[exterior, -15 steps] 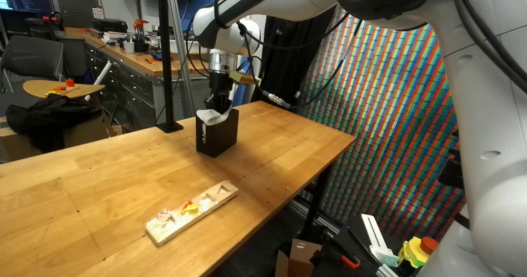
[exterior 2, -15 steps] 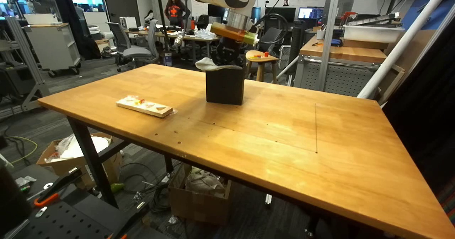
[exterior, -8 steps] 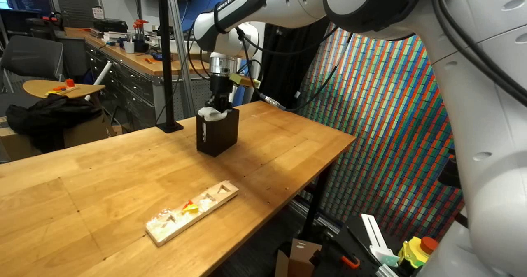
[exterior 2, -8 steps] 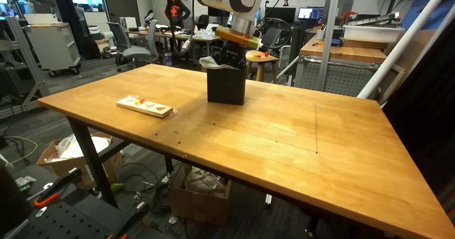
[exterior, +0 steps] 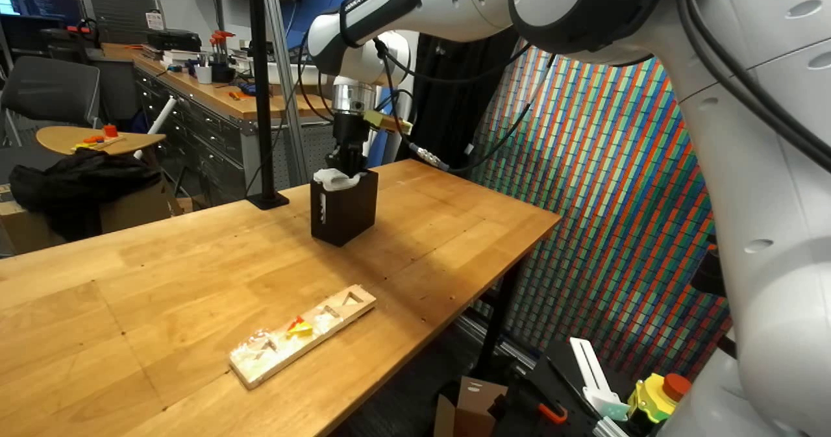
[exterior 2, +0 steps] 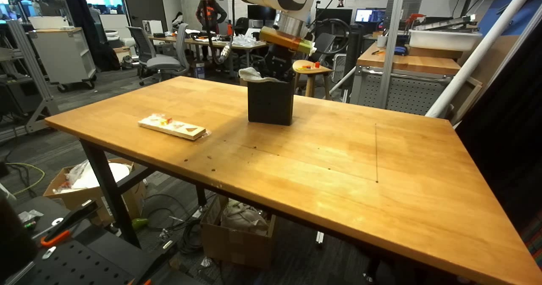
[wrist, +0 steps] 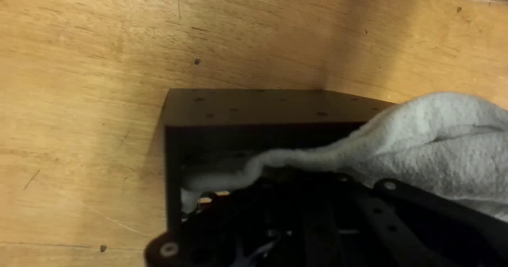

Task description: Place the white towel inside the black basket

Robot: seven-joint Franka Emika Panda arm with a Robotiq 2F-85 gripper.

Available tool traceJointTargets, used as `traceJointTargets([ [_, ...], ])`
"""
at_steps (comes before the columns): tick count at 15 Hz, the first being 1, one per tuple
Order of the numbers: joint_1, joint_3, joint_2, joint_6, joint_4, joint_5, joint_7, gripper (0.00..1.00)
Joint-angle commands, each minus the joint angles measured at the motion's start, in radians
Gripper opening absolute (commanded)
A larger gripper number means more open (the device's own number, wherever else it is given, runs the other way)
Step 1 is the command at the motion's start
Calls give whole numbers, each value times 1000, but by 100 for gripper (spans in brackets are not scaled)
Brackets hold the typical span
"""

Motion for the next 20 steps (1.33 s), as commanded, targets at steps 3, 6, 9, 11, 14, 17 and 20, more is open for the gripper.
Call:
traceJointTargets([
  [3,10,-1,-99,-11,-3,-31,22,2],
  [6,24,-9,-164,10,-28,-56,38,2],
  [9,44,-11,-219,15,-48,-86,67,2],
  [11,63,-8,-240,21,-60,-97,96,2],
  [14,100,-4,-266,32,-86,-117,149,2],
  [17,131,-1,-280,46,-125,-131,179,2],
  [20,152,-1,-305,92,-208,-147,195,2],
])
